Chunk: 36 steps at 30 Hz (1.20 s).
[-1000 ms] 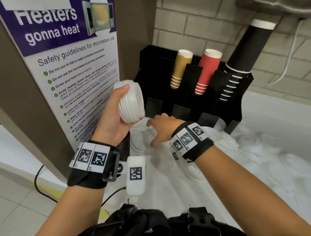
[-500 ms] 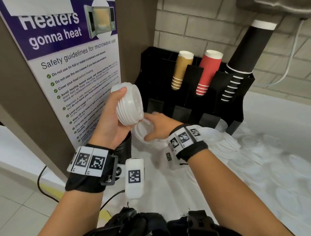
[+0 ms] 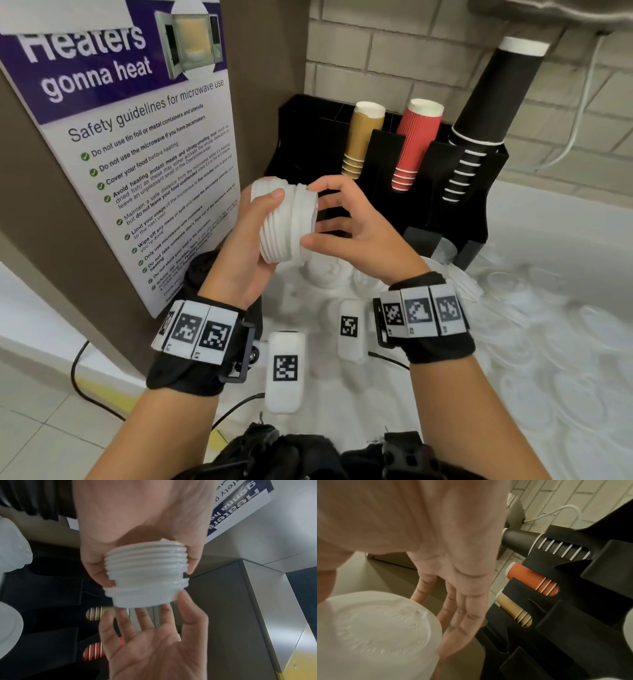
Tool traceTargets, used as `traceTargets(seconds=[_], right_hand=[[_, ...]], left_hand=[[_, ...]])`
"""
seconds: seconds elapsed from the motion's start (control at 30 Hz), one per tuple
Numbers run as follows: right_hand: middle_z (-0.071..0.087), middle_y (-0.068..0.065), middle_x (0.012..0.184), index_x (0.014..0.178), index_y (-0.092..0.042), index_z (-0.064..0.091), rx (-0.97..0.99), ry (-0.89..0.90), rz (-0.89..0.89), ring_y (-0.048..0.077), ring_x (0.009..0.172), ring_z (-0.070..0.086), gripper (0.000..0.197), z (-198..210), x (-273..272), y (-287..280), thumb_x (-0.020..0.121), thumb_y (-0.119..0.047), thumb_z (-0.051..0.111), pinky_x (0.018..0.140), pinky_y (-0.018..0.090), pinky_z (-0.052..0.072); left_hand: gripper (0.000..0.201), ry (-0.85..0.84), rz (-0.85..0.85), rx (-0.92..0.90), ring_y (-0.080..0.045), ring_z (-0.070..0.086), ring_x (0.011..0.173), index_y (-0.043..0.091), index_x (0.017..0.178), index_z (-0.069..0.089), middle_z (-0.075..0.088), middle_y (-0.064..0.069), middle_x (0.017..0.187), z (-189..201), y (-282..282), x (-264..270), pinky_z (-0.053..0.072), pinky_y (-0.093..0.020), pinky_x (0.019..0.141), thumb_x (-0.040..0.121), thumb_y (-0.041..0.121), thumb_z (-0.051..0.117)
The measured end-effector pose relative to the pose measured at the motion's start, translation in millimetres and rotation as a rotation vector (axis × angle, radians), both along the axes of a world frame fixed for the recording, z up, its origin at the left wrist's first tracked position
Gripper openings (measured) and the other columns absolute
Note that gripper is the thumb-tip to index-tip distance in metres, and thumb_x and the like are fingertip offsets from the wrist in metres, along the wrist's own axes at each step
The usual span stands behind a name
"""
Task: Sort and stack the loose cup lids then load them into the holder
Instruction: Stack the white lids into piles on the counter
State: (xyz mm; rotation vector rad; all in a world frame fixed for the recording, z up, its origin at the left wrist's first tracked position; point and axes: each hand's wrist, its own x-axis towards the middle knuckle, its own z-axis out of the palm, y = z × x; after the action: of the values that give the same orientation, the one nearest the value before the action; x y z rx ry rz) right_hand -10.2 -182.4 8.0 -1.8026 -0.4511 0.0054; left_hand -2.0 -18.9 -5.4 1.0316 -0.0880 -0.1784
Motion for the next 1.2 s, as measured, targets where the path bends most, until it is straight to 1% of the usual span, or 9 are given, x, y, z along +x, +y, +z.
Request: traceTargets(seconds=[0.17,0.37,0.57,0.63,0.73,0.83,0.9,0.97,1.2], right_hand=[[0.054,-0.008,0.116,0.127,-0.03,0.048,-0.012,-0.028,0.011,0.013,0.101,0.062,0.055,1.6,-1.4,-0.6,0.081,-0.008,0.071,0.083,0.029,0.056],[0.053,-0.014,0.115,0.125,-0.029,0.048,-0.001,-0.049,0.024,0.008,0.104,0.06,0.057,1.8,-1.4,4.5,0.079,-0.006,0.073,0.079,0.023,0.054],[0.053,-0.009,0.118,0.125,-0.028,0.047,-0.006,-0.053,0.031,0.011,0.105,0.06,0.058,3.6,-0.3,6.0,0.079,-0.007,0.074,0.077,0.025,0.056],[0.053,-0.008,0.119,0.128,-0.032,0.046,-0.022,-0.035,0.057,0.01,0.106,0.06,0.061,6.3,3.2,3.5,0.078,-0.013,0.076,0.081,0.026,0.056],[0.053,-0.005,0.125,0.131,-0.04,0.044,-0.074,0.034,-0.001,0.008,0.107,0.061,0.058,9.6,20.7,-3.0,0.082,-0.029,0.073,0.089,0.026,0.053],[0.057,0.001,0.125,0.13,-0.024,0.051,-0.311,0.054,-0.164,0.008,0.099,0.059,0.042,2.4,53.2,0.4,0.09,-0.029,0.064,0.083,0.02,0.046],[0.055,0.005,0.13,0.134,-0.015,0.051,-0.663,0.086,-0.068,0.014,0.11,0.055,0.046,-8.0,75.3,12.7,0.091,-0.029,0.062,0.093,0.024,0.044],[0.051,0.005,0.136,0.139,-0.014,0.046,-0.925,0.125,0.064,0.02,0.121,0.051,0.055,-22.3,90.5,30.1,0.09,-0.033,0.063,0.102,0.031,0.042],[0.036,0.012,0.147,0.15,-0.022,0.026,-1.365,0.066,0.186,0.033,0.13,0.041,0.081,-63.4,119.0,77.4,0.084,-0.039,0.07,0.107,0.041,0.038]], left_hand=[[0.063,-0.011,-0.033,0.029,-0.024,0.059,0.107,0.02,0.139,0.044,0.06,-0.008,0.122,-1.0,-1.0,-1.2,0.049,-0.036,0.075,0.079,0.037,0.055],[0.066,0.003,-0.032,0.029,-0.028,0.057,0.112,0.017,0.14,0.043,0.057,-0.013,0.125,-1.2,-2.9,-1.7,0.049,-0.036,0.074,0.079,0.04,0.056],[0.067,-0.007,-0.035,0.071,-0.027,0.057,0.11,0.023,0.138,0.045,0.057,-0.012,0.127,-2.2,-1.8,0.4,0.048,-0.039,0.075,0.076,0.043,0.061],[0.066,-0.01,-0.023,0.078,-0.028,0.058,0.11,0.023,0.138,0.045,0.058,-0.015,0.128,-2.8,-0.2,1.7,0.049,-0.041,0.077,0.076,0.041,0.06],[0.073,0.028,0.062,0.009,-0.021,0.06,0.102,0.018,0.141,0.043,0.06,-0.009,0.115,-0.3,7.5,5.6,0.05,-0.037,0.073,0.073,0.04,0.06],[0.064,0.033,0.121,-0.053,-0.011,0.066,0.084,0.02,0.13,0.05,0.066,0.003,0.097,2.3,16.7,11.2,0.054,-0.031,0.066,0.071,0.041,0.062],[0.056,0.023,0.123,-0.078,-0.009,0.067,0.077,0.022,0.123,0.052,0.067,0.005,0.089,4.2,20.1,12.9,0.055,-0.03,0.063,0.071,0.04,0.061],[0.055,0.024,0.12,-0.076,-0.011,0.066,0.078,0.022,0.121,0.053,0.066,0.004,0.089,6.2,20.5,13.7,0.055,-0.031,0.064,0.07,0.04,0.061],[0.057,0.014,0.15,-0.08,-0.013,0.067,0.079,0.021,0.125,0.052,0.067,0.002,0.093,7.4,18.8,17.9,0.051,-0.034,0.07,0.072,0.038,0.061]])
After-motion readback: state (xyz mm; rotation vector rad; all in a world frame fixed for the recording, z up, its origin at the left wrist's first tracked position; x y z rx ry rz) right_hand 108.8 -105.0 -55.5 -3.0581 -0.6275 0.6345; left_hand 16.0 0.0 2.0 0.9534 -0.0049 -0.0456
